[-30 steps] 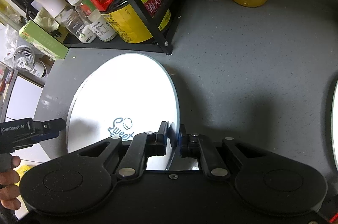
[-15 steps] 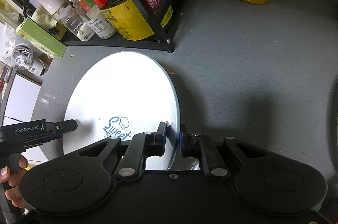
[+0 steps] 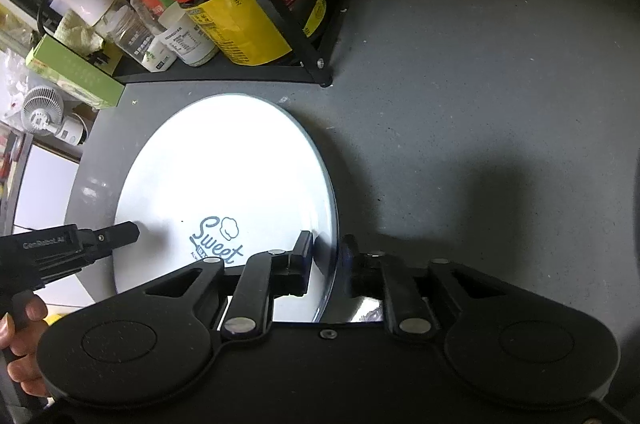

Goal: Organize plates and bowls
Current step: 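Open both grippers and release the 'Sweet' plate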

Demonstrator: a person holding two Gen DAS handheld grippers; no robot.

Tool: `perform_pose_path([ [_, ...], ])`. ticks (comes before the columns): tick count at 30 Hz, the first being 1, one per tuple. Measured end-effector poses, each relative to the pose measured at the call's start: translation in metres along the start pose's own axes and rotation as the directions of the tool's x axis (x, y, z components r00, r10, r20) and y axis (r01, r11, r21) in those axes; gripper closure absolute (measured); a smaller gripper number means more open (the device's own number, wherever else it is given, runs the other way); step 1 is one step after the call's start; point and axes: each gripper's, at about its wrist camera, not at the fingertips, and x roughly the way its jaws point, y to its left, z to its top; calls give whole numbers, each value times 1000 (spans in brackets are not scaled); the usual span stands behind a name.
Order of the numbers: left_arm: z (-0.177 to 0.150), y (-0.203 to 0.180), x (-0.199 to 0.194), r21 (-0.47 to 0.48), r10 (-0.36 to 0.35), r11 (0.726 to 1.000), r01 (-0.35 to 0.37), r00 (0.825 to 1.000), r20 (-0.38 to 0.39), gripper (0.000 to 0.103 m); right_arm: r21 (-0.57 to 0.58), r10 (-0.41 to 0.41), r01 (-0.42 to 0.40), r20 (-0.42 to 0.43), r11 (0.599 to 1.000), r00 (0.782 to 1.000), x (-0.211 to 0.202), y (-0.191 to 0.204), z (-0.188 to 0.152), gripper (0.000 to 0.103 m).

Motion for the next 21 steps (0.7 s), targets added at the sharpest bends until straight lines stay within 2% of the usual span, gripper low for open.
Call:
perform_pose_path([
  [2,2,-4,-2,10,21,1000,-21,1000,-6,86,-3,13,-13,2,1000,1000,-7,-1,0,79],
  [4,3,-9,-8,25,29,999,-29,1000,3,84,11,38,-38,5,999,999,-15,-4,0,62],
  [6,4,-16,-14,44,23,999,-23,1000,7,79,14,43,-43,17,999,999,-25,-7,0,48],
  [8,5,-26,-20,62,44,997,-44,999,13,77,10,51,-51,26,999,998,-34,-9,-1,46],
  [10,4,-35,-26,81,30,996,-32,999,21,74,21,63,-63,33,998,997,-45,-12,-2,37],
  [14,1,-60,-32,133,17,991,-18,1000,14,58,18,63,-65,70,998,996,-67,-18,-4,26],
  [16,-2,-73,-36,167,17,986,-20,1000,19,55,29,68,-70,85,997,994,-77,-23,-6,20],
  [21,-13,-108,-39,245,3,969,-3,1000,-2,45,58,58,-66,127,996,990,-102,-37,-11,13],
])
